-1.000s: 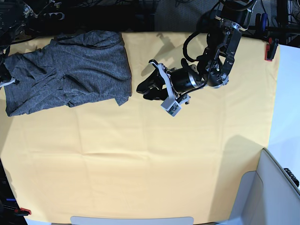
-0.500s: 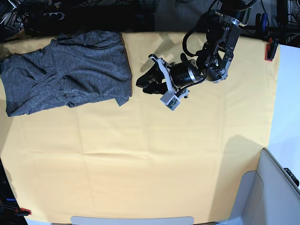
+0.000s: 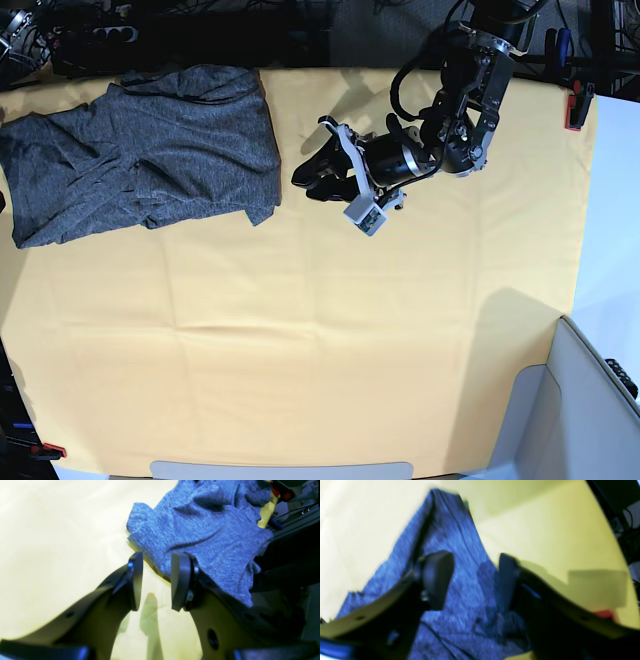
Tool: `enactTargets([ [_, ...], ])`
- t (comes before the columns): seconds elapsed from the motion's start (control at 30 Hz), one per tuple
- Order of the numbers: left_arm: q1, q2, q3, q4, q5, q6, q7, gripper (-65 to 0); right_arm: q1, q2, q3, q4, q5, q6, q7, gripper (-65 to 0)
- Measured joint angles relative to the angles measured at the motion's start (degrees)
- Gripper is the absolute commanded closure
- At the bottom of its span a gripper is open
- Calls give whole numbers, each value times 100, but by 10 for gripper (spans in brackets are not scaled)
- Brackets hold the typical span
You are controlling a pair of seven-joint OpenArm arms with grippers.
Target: Fold the T-shirt properly
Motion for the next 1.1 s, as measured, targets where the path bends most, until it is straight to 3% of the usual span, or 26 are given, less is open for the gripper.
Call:
enactTargets([
  [0.23, 4, 2, 0, 0, 9, 4, 4, -187, 577, 22, -577, -859, -28, -20, -2, -398],
  [0.47, 35, 4, -2, 0, 4, -2, -26, -187, 573, -37, -533, -1241, -37, 4, 157, -398],
  [0.8, 35, 11, -15, 0, 7, 0, -42, -187, 614, -251, -577, -903, -1331, 111, 514, -398],
  [0.93, 33, 24, -15, 0, 7, 0, -42, -187, 588, -334, -1150, -483, -2072, 94, 595, -398],
  [1.1, 17, 24, -15, 0, 7, 0, -48, -187, 352, -332, -1685, -33, -2188, -35, 756, -397],
])
